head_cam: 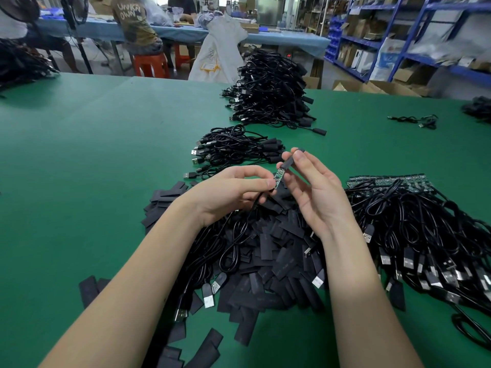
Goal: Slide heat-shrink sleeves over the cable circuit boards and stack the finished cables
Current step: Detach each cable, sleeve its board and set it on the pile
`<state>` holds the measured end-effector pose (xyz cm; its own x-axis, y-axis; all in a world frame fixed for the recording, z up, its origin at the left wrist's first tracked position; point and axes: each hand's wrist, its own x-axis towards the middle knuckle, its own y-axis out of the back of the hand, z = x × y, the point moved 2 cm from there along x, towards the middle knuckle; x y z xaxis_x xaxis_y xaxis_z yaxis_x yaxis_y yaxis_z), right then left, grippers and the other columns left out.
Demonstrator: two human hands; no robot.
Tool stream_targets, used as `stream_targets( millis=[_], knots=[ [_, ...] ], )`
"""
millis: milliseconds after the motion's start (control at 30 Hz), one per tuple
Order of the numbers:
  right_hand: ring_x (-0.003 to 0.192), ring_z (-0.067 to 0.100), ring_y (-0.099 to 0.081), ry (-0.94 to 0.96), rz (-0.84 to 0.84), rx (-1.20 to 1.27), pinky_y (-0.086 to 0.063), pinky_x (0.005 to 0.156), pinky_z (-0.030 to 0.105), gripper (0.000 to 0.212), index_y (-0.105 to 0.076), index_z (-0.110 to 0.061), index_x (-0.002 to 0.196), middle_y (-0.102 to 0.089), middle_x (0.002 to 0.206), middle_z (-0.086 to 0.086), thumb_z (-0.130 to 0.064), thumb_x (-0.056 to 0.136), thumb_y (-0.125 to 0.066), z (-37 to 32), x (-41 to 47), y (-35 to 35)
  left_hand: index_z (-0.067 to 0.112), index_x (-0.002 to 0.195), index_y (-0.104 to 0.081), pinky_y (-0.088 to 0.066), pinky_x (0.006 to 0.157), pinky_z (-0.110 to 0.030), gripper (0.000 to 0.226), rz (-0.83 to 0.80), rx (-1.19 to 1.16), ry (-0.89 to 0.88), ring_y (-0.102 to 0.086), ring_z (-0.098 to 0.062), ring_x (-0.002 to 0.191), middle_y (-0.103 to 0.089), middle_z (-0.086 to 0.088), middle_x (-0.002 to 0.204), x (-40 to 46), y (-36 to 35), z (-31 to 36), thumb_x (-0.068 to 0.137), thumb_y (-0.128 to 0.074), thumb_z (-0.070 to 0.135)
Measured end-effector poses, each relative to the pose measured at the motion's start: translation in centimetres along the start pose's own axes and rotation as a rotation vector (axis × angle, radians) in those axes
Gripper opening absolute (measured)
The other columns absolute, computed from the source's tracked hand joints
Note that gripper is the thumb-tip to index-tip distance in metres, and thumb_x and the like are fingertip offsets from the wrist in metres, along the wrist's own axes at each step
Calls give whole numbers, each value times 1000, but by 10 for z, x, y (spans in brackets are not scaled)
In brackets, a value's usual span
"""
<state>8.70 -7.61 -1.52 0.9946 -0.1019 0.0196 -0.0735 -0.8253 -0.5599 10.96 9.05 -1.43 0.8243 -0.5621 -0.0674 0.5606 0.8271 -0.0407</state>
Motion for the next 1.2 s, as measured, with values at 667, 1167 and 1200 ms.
stream_targets(
  millis=[667, 1167, 1200],
  knots=[
    [90, 12, -74, -69, -15, 27, -58, 75, 19, 8, -81, -15, 81, -78, 98, 8, -13, 73, -78, 1, -2, 0, 19, 89, -66, -32, 69, -27, 9, -11, -4, 0, -50, -12, 69, -67, 1, 83, 0, 0, 1, 96, -64, 13],
    [85, 9, -74, -171, -208, -219, -56, 69, 14, 23, -83, -20, 84, -78, 103, 8, -24, 62, -86, -3, -4, 5, 14, 92, -66, -39, 70, -23, 8, -59, -5, -11, -56, -11, 69, -61, -3, 79, 0, 8, -2, 87, -71, 17],
    [83, 9, -74, -161, -188, -207, -56, 69, 14, 22, -83, -19, 83, -78, 101, 8, -23, 61, -86, -3, -3, 5, 14, 94, -65, -39, 70, -23, 7, -31, -7, -16, -57, -12, 69, -59, -5, 78, 1, 9, -3, 89, -70, 14]
  ],
)
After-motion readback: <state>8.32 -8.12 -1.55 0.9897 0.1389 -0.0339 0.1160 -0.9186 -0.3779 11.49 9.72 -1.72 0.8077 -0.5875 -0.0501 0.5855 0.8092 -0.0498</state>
